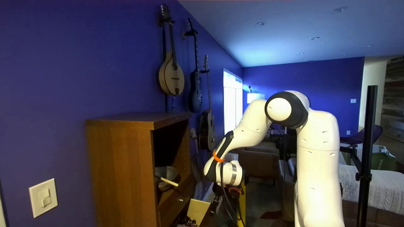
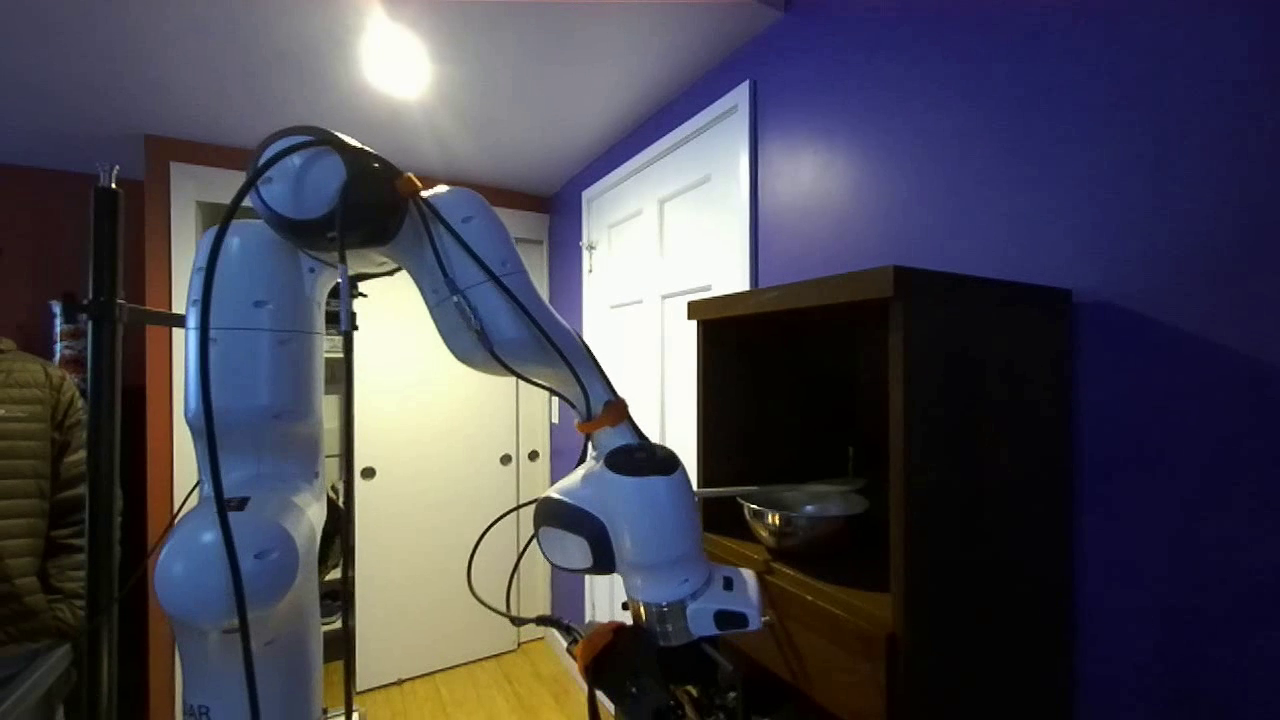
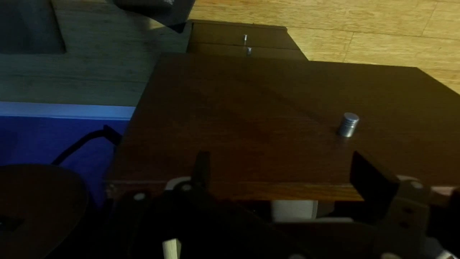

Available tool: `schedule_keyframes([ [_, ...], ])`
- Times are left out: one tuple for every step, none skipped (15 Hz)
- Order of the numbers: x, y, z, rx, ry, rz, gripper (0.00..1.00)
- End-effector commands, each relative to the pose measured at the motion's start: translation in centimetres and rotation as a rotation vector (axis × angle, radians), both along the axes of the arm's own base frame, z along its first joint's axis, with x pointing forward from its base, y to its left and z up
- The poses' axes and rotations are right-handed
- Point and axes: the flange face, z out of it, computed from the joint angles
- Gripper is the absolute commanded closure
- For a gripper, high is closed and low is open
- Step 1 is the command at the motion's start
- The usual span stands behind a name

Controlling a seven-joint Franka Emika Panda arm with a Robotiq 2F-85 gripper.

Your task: Open the second drawer from the top

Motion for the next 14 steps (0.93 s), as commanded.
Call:
schedule_keyframes([
  [0.4,1.4,3.1,0.080,-0.008,-0.002,0.00],
  [0.5,2.0,4.1,0.093,-0.027,0.000,0.00],
  [0.7,2.5,5.3,0.109,-0.056,-0.003,0.00],
  [0.8,3.1,6.1,0.121,-0.077,0.004,0.00],
  [1.0,3.7,6.9,0.123,-0.102,0.010,0.00],
  [1.3,4.3,7.3,0.128,-0.116,0.012,0.00],
  [1.6,5.1,7.4,0.118,-0.126,0.011,0.00],
  [1.8,5.7,7.3,0.104,-0.137,0.009,0.00],
  [1.9,6.6,6.7,0.089,-0.134,0.008,0.00],
  [1.9,7.3,6.2,0.073,-0.141,-0.001,0.00],
  [2.0,8.1,5.6,0.039,-0.157,-0.022,0.00],
  [2.0,8.9,4.8,0.000,-0.160,-0.037,0.00],
  [2.2,9.6,4.2,-0.031,-0.168,-0.057,0.00],
  [2.3,10.2,3.6,-0.040,-0.169,-0.078,0.00],
])
